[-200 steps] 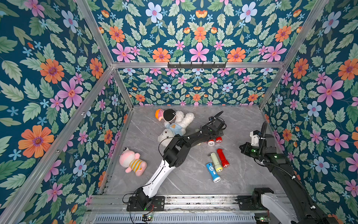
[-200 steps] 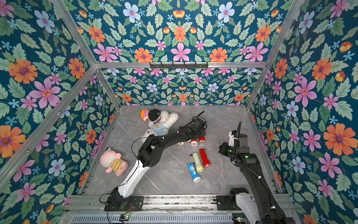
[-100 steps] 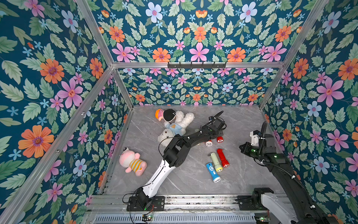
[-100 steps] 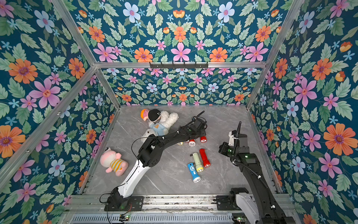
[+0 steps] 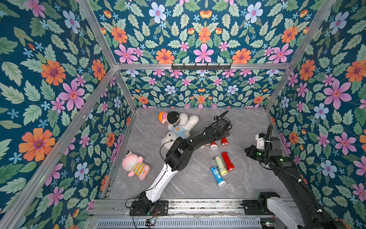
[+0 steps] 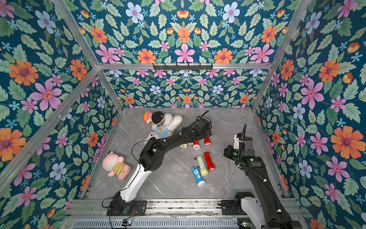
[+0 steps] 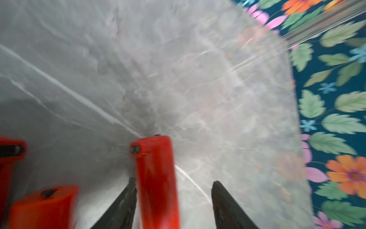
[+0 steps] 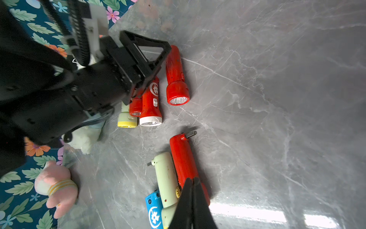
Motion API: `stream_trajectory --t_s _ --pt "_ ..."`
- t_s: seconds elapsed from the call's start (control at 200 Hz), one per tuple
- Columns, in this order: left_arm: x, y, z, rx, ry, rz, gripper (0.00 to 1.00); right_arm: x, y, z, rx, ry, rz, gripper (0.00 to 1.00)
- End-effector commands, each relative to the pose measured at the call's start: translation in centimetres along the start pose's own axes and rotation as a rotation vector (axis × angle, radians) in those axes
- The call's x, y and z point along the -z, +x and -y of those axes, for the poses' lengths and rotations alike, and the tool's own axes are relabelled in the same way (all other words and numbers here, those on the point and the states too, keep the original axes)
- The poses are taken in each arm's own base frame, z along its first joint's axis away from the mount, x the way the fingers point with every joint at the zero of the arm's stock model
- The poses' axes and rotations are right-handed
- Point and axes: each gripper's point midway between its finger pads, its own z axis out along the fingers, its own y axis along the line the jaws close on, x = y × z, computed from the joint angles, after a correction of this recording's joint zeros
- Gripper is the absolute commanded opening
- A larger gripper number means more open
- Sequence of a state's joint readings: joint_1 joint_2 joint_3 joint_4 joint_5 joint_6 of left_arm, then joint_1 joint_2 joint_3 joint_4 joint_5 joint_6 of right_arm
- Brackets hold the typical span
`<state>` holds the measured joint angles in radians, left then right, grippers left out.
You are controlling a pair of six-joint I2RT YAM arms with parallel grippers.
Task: Close the plug at the bottom of the flashlight
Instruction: Place the flashlight at the center of the board, then pick up the flashlight from the center of the board.
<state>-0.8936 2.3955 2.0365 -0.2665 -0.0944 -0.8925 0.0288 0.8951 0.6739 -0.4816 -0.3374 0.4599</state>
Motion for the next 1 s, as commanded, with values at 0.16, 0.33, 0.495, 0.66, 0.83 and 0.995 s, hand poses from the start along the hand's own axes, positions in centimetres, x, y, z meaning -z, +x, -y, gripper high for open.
stream_trajectory --t_s 0.16,0.33,0.495,0.66,0.83,0.995 --pt "8.7 -2.8 2.6 -0.094 0.062 0.107 0.66 0.1 -0.3 0.0 0.004 0.010 0.008 0.00" --pt "13.0 1.7 -1.4 -0.095 0.026 0.049 0.66 0.1 -0.6 0.2 0.011 0.023 0.015 0.00" --pt "16.2 7.9 -3.9 -0.106 0.013 -0.041 0.66 -0.1 -0.6 0.0 0.006 0.020 -0.003 0.00" --pt "17.3 13.1 -5.5 -0.087 0.024 -0.090 0.66 -0.4 -0.4 0.0 -0.001 0.015 -0.027 0.00" --pt "17.7 16.2 -6.5 -0.050 0.018 -0.122 0.66 -0.3 0.1 -0.1 0.004 0.005 -0.037 0.00" --pt "17.9 18.1 -6.1 -0.048 -0.001 -0.144 0.67 0.0 0.3 -0.3 0.008 -0.009 -0.030 0.00"
